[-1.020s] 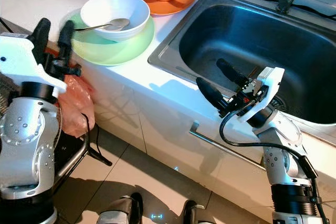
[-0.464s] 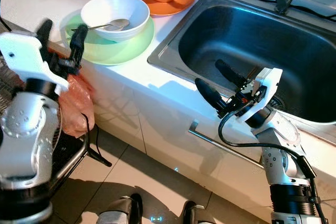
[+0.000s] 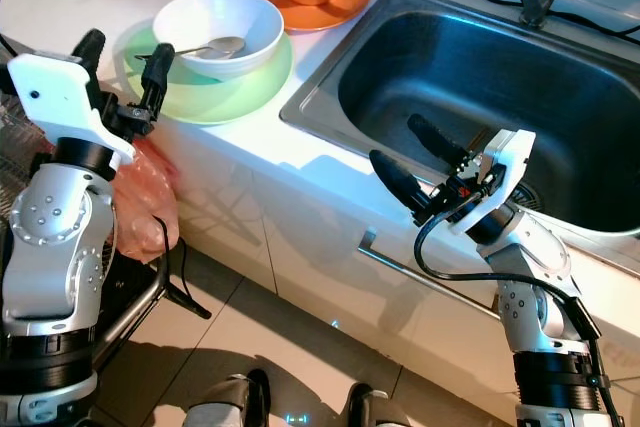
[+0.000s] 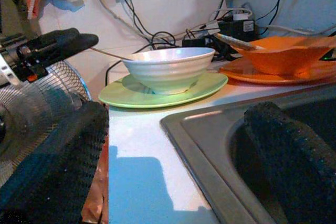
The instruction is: Kitchen organization
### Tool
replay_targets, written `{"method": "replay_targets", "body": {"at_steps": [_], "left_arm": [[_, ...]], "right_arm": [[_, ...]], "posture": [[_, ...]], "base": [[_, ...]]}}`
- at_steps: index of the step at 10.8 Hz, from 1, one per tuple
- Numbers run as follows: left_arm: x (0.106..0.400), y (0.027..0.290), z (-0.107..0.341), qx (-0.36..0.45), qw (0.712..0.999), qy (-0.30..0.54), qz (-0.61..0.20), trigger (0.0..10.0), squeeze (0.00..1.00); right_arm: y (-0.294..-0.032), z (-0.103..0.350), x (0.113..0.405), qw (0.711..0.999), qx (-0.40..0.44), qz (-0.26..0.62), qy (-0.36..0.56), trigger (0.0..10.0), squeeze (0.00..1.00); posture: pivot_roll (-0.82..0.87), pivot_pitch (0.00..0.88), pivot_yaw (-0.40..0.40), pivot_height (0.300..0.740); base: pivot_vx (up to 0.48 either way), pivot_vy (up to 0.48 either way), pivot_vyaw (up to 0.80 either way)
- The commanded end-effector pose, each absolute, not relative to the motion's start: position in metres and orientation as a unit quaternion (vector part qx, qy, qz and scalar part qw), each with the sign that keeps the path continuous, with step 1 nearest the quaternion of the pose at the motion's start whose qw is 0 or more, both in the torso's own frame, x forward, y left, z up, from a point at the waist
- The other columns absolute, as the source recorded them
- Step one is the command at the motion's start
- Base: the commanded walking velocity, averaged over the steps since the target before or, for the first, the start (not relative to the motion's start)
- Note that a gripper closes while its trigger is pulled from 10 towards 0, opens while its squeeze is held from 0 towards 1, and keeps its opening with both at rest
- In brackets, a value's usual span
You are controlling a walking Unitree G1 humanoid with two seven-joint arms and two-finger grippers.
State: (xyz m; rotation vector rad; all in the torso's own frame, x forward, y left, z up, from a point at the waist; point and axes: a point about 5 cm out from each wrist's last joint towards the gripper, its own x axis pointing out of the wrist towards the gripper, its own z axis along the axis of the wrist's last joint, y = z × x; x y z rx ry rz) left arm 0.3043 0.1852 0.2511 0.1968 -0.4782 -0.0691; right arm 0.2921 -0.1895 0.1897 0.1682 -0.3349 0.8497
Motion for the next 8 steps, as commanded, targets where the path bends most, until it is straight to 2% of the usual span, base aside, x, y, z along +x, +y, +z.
{"method": "replay_targets", "body": {"at_steps": [1,8], "left_arm": [[0.305,0.185,0.253,0.098,0.964,-0.242,-0.04,10.0,0.0],[0.322,0.179,0.256,0.093,0.961,-0.254,-0.055,10.0,0.0]], "right_arm": [[-0.191,0.189,0.29,0.894,0.074,0.413,-0.158,10.0,0.0],[-0.193,0.194,0.29,0.894,0.066,0.413,-0.16,10.0,0.0]], "posture": [[0.11,0.18,-0.061,0.74],[0.1,0.19,-0.068,0.74]], "base": [[0.0,0.0,0.0],[0.0,0.0,0.0]]}}
